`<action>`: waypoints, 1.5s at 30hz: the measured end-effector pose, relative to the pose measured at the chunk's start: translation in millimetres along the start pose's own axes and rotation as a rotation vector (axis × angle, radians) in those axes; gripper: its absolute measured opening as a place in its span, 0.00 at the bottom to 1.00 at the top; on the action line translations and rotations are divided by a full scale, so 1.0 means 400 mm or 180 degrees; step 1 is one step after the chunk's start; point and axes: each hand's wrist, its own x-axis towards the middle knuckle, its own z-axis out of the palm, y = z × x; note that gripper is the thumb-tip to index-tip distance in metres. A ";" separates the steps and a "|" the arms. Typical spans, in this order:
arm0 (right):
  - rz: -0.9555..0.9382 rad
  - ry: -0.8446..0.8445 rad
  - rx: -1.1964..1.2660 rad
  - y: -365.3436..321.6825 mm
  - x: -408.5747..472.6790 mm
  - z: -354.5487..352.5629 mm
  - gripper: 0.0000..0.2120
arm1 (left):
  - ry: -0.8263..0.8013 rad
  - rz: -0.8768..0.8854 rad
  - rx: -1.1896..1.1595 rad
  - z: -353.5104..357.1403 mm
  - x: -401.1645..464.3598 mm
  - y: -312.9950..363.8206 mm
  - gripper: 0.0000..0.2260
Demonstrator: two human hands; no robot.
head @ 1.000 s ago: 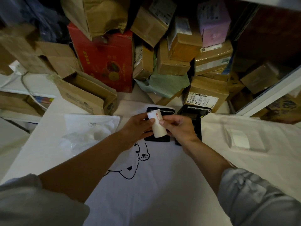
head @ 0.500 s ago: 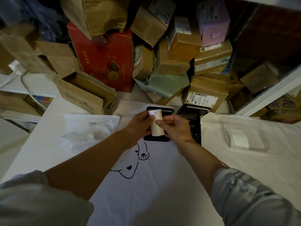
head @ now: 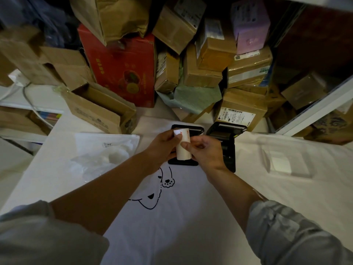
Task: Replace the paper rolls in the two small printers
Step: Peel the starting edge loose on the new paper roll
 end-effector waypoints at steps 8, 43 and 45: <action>0.0027 0.0082 0.0006 0.004 -0.003 0.004 0.13 | -0.0056 -0.0087 -0.0107 -0.003 0.000 0.001 0.14; 0.0412 -0.0819 0.0507 -0.013 -0.021 -0.036 0.28 | 0.0073 -0.0133 0.0283 0.002 -0.019 0.022 0.15; 0.0220 -0.0742 0.0312 -0.009 -0.023 -0.031 0.27 | 0.0049 -0.0091 0.0525 0.007 -0.020 0.027 0.15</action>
